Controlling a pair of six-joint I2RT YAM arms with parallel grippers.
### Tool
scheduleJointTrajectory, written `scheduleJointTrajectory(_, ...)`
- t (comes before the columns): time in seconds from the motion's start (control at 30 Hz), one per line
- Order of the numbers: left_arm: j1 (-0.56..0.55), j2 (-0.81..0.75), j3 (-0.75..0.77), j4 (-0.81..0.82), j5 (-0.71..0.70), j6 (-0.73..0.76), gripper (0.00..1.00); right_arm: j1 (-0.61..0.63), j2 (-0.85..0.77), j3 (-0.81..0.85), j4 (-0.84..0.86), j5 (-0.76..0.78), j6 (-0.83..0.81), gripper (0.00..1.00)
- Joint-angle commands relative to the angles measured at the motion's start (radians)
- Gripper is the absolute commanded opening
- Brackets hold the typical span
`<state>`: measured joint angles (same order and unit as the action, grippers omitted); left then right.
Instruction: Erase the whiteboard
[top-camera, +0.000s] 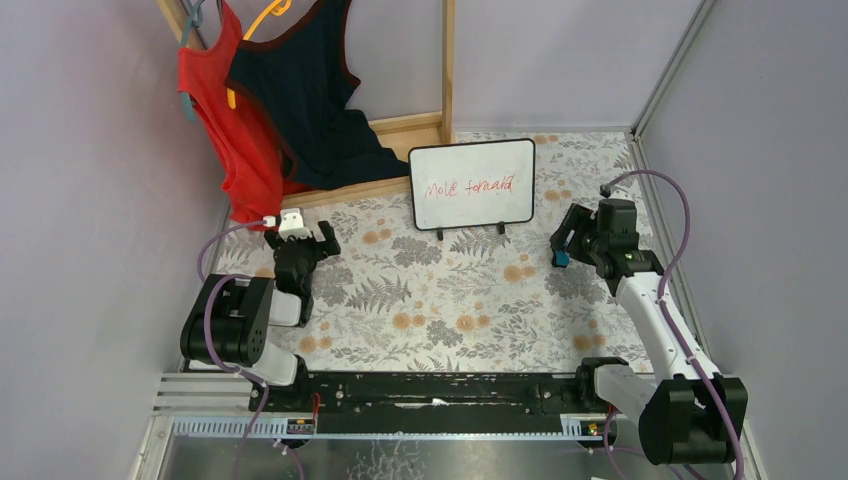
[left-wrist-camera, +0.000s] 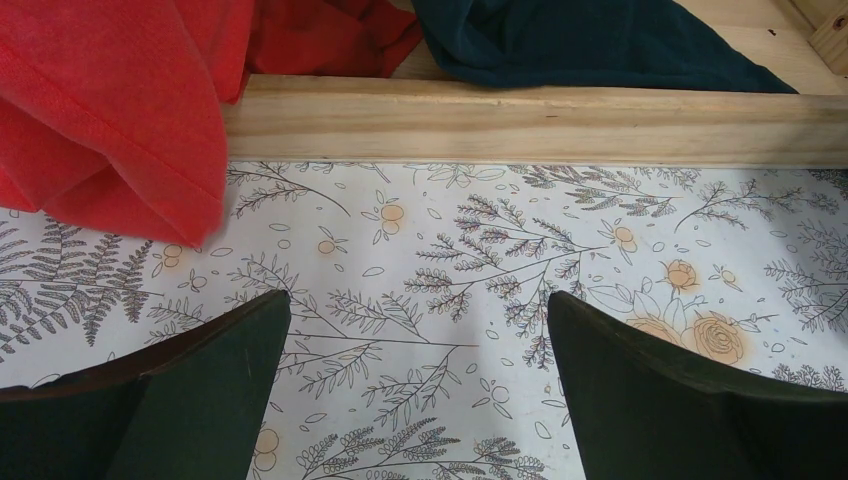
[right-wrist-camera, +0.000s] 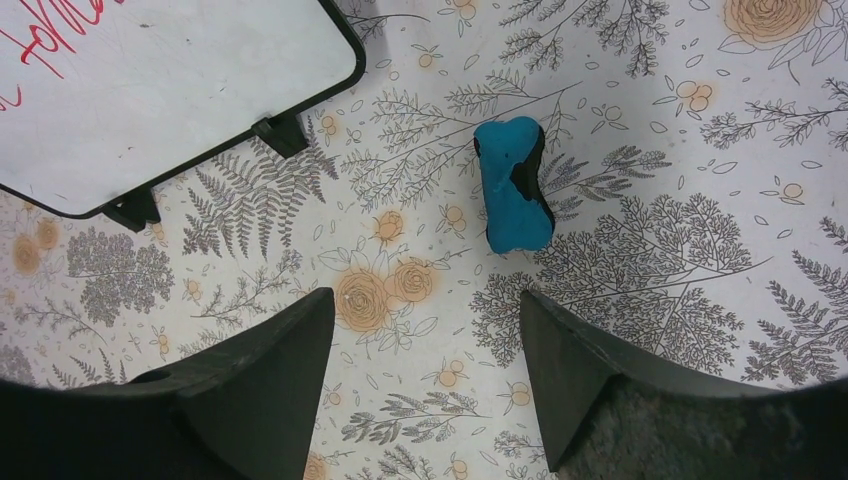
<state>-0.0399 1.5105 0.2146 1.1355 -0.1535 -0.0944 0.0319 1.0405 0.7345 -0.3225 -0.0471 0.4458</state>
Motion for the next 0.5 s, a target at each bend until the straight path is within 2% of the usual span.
scheduleJointTrajectory(0.0, -0.005, 0.006, 0.020, 0.064, -0.004, 0.020, 1.00, 0.003, -0.010, 0.014, 0.046, -0.037, 0.004, 0.75)
scheduleJointTrajectory(0.37, -0.005, 0.005, 0.020, 0.066, 0.011, 0.025, 1.00, 0.003, -0.006, 0.024, 0.017, -0.030, -0.007, 0.74)
scheduleJointTrajectory(0.47, -0.005, -0.038, 0.052, -0.031, 0.072, 0.050, 1.00, 0.003, 0.000, 0.038, 0.004, -0.049, -0.013, 0.74)
